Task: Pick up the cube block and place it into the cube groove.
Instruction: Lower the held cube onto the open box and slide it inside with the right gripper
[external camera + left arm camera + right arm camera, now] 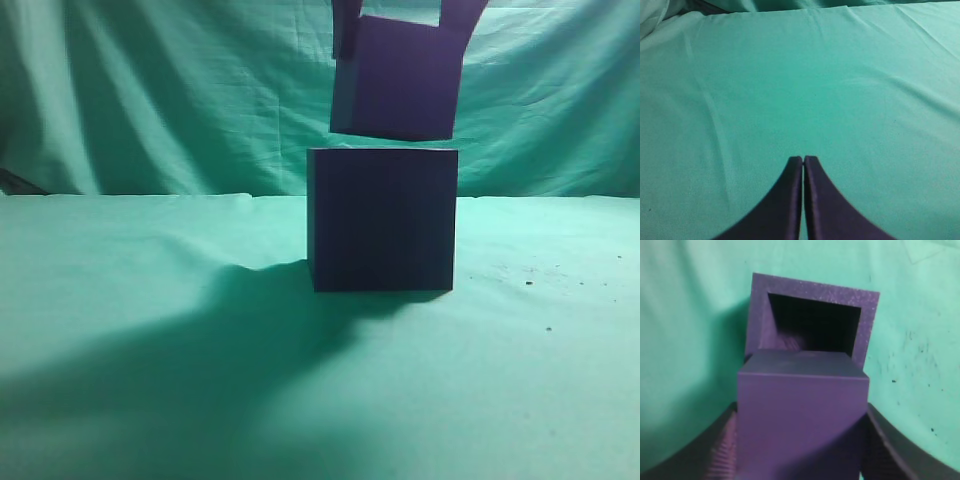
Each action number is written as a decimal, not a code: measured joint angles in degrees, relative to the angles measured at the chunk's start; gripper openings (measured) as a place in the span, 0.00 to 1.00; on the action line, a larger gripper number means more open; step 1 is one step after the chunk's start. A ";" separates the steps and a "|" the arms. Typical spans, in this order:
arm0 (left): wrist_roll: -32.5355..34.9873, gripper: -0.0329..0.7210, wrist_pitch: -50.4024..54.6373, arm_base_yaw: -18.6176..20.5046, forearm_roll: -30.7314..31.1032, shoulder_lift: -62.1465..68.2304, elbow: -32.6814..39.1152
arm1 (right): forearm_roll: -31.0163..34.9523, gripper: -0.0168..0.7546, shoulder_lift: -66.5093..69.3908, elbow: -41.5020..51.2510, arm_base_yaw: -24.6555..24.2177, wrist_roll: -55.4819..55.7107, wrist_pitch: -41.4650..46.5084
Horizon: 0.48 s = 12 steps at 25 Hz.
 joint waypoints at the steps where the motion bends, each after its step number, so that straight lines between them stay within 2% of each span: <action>1: 0.00 0.04 0.00 0.00 0.00 0.00 0.00 | 0.00 0.56 0.33 0.00 0.00 0.00 -0.54; 12: 0.00 0.04 0.00 0.00 0.00 0.00 0.00 | -4.60 0.56 2.88 -2.24 0.00 3.39 -2.65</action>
